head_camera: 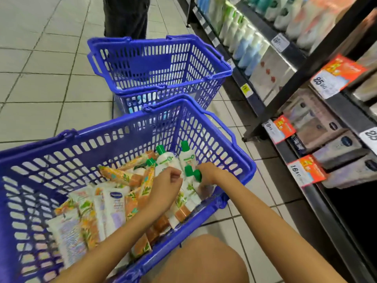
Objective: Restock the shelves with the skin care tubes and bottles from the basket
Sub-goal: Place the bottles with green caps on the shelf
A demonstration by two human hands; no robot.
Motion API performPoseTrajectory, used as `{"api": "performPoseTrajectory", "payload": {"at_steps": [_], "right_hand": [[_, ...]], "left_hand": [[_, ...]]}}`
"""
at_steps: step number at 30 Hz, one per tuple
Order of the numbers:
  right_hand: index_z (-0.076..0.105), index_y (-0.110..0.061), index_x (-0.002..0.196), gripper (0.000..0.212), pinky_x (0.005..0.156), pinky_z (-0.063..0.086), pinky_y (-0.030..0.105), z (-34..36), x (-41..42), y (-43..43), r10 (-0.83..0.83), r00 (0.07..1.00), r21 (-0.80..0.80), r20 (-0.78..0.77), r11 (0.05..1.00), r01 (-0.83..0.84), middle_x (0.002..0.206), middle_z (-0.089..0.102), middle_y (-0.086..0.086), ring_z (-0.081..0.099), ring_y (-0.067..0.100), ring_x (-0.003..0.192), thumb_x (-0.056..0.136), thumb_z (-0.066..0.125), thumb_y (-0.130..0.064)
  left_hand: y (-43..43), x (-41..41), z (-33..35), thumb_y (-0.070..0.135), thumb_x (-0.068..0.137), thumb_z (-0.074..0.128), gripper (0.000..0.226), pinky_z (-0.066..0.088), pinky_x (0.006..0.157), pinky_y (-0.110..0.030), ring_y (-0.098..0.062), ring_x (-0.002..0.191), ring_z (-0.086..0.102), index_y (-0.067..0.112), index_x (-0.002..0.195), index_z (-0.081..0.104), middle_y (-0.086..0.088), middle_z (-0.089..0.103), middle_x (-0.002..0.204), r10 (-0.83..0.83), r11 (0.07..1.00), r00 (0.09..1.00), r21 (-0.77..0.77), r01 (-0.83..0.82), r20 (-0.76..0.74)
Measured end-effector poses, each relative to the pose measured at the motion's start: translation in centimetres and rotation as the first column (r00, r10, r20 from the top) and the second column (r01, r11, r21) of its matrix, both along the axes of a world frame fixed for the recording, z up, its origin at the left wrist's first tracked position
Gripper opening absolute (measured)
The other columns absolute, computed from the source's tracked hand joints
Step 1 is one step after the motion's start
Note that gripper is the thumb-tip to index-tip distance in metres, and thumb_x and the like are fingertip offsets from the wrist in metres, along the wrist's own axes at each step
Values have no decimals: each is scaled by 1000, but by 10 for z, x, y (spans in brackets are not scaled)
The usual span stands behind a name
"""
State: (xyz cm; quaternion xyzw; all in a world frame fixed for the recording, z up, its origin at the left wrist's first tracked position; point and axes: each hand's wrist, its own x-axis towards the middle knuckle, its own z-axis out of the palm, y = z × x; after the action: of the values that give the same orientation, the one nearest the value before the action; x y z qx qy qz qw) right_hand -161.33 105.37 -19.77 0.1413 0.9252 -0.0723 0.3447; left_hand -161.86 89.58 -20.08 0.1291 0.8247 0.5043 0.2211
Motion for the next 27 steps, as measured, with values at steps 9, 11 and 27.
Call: {"api": "performPoseTrajectory", "payload": {"at_steps": [9,11,27], "right_hand": [[46,-7,93,31,67,49,24,60,40,19,-519,597,-537,-612,827,168,86,61,4,60,13,78,80,70,-23],[45,-14,84,28,53,39,8,72,46,23,-594,459,-607,-660,782,139,72,53,-9,51,-7,61,79,71,-20],[49,-15,99,18,76,57,37,77,77,34,-984,179,-998,9,2,63,108,64,17,65,26,88,87,60,-8]], "left_hand": [[38,-15,-27,8,91,50,27,37,73,-15,-12,89,52,1,117,54,-8,61,107,-75,985,997,-154,78,20],[53,-18,-32,6,91,49,15,34,54,-12,-10,75,49,2,103,55,1,54,83,-147,960,989,-239,147,20],[85,-23,-60,8,77,70,29,38,70,-29,-27,86,51,3,92,46,-10,49,90,-245,913,964,-360,191,-109]]}}
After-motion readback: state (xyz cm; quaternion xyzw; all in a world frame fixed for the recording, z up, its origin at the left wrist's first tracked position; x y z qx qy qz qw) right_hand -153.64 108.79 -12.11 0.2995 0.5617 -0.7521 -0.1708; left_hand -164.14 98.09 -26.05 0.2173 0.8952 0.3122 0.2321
